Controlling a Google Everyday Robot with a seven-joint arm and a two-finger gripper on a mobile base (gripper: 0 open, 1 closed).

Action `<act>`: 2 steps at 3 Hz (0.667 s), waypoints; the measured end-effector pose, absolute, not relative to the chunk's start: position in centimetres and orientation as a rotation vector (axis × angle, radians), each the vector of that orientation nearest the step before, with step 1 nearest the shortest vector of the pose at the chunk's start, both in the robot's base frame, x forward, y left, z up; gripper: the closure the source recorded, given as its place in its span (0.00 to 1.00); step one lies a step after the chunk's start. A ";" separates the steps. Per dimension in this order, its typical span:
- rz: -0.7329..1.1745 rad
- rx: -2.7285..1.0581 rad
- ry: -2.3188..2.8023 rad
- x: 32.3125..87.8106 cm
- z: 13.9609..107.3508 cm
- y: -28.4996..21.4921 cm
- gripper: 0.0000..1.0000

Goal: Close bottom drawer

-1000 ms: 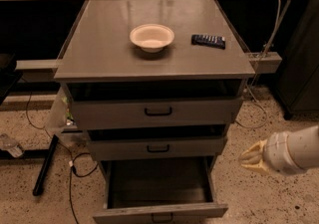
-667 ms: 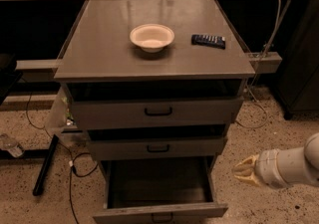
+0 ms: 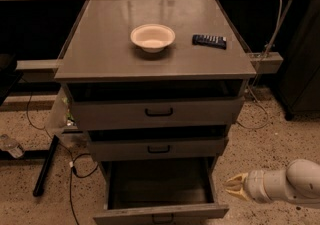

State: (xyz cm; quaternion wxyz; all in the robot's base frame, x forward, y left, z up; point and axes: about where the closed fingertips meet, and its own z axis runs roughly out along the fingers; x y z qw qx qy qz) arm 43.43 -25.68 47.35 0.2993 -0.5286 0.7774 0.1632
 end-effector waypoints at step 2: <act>0.446 -1.410 2.101 43.6 45.4 -25.1 1.00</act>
Offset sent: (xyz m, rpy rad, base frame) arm 0.0040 0.0074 -0.0347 -0.0305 0.0629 -0.0115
